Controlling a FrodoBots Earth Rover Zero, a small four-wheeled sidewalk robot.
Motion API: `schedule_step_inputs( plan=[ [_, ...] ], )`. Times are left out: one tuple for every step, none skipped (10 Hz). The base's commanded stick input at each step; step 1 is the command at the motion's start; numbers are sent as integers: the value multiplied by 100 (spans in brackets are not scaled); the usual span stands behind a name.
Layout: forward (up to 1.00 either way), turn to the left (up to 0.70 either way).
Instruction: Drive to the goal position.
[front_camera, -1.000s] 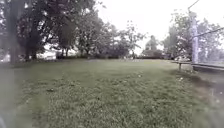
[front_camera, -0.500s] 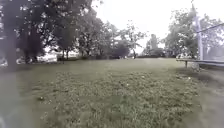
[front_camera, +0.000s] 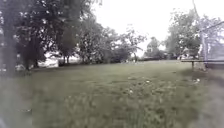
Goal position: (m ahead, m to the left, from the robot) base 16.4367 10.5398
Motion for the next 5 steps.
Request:
schedule_step_inputs(
  plan=[
    [70, 35],
    [70, 35],
    [70, 35],
    [70, 35],
    [67, 34]
  ],
)
